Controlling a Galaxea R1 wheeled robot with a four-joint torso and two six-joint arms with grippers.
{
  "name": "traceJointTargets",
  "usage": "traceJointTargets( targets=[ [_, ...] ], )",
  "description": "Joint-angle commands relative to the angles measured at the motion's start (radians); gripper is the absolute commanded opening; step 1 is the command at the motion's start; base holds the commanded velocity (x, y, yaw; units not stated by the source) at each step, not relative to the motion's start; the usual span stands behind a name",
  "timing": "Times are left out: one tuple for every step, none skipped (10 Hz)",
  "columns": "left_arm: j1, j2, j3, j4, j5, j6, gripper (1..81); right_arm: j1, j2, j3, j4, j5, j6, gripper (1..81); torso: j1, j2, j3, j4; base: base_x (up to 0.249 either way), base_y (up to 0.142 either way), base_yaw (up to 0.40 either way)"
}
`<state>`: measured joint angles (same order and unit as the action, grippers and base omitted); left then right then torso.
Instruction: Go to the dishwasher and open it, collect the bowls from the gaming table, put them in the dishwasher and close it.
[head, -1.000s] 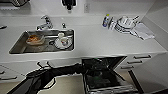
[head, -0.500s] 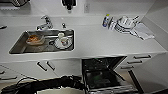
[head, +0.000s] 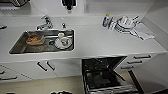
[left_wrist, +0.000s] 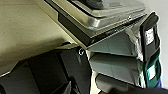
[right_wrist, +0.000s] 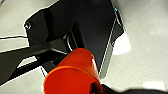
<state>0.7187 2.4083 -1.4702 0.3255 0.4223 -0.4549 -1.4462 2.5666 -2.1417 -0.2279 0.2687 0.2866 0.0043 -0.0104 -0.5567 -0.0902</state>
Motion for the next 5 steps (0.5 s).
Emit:
traceJointTargets(
  targets=[
    [0.129,-0.084,0.05,0.073,-0.081,0.005,81.1,0.038,-0.102,0.091,0.001,-0.06,0.04,1.0,0.0,0.0,0.0,0.0,0.0,0.0,0.0],
    [0.2,-0.092,0.018,0.093,-0.143,0.005,81.1,0.068,-0.127,0.123,0.001,-0.066,0.065,1.0,0.0,0.0,0.0,0.0,0.0,0.0,0.0],
    [0.265,-0.086,-0.025,0.124,-0.207,0.005,81.1,0.092,-0.151,0.154,-0.001,-0.069,0.078,1.0,0.0,0.0,0.0,0.0,0.0,0.0,0.0],
    [0.323,-0.067,-0.077,0.138,-0.237,0.005,81.1,0.127,-0.18,0.193,-0.001,-0.072,0.094,1.0,0.0,0.0,0.0,0.0,0.0,0.0,0.0],
    [0.369,-0.046,-0.122,0.148,-0.244,0.005,81.1,0.161,-0.208,0.239,-0.001,-0.077,0.101,1.0,0.0,0.0,0.0,0.0,0.0,0.0,0.0]
  ],
)
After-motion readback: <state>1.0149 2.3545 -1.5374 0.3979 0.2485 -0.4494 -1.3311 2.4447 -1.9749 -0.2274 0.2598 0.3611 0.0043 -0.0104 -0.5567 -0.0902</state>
